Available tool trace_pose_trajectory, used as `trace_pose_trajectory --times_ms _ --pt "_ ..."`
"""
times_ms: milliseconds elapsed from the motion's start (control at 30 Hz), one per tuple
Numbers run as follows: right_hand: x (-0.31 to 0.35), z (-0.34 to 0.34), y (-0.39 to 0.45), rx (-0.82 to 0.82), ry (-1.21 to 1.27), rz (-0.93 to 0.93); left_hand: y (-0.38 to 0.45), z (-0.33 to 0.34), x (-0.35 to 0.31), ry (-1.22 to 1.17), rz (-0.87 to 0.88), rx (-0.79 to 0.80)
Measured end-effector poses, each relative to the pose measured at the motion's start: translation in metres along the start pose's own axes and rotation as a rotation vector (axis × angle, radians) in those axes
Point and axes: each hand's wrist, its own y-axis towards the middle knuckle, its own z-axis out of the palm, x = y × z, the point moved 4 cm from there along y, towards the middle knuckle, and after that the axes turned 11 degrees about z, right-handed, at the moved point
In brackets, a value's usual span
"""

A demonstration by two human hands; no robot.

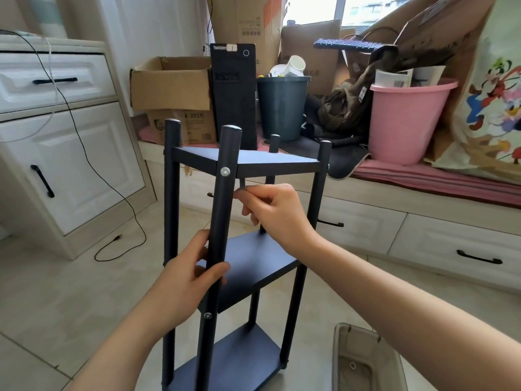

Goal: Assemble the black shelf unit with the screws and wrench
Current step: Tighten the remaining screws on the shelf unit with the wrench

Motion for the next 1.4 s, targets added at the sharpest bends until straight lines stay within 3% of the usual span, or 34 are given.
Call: trace_pose_trajectory --times_ms 400,633,967,1400 --pt "0.007 0.012 0.01 -0.033 -0.097 -0.033 -0.001 -0.01 -0.001 0.092 0.002 -0.163" --pt "0.01 0.019 0.008 -0.178 -0.202 -0.235 -0.001 -0.013 0.004 0.129 -0.027 -0.176" --pt "-0.003 0.033 0.008 -0.335 -0.093 -0.315 0.001 -0.013 -0.001 0.132 -0.005 -0.144" --pt "-0.016 0.069 0.037 -0.425 0.172 -0.226 0.004 -0.016 0.004 0.092 0.008 -0.136"
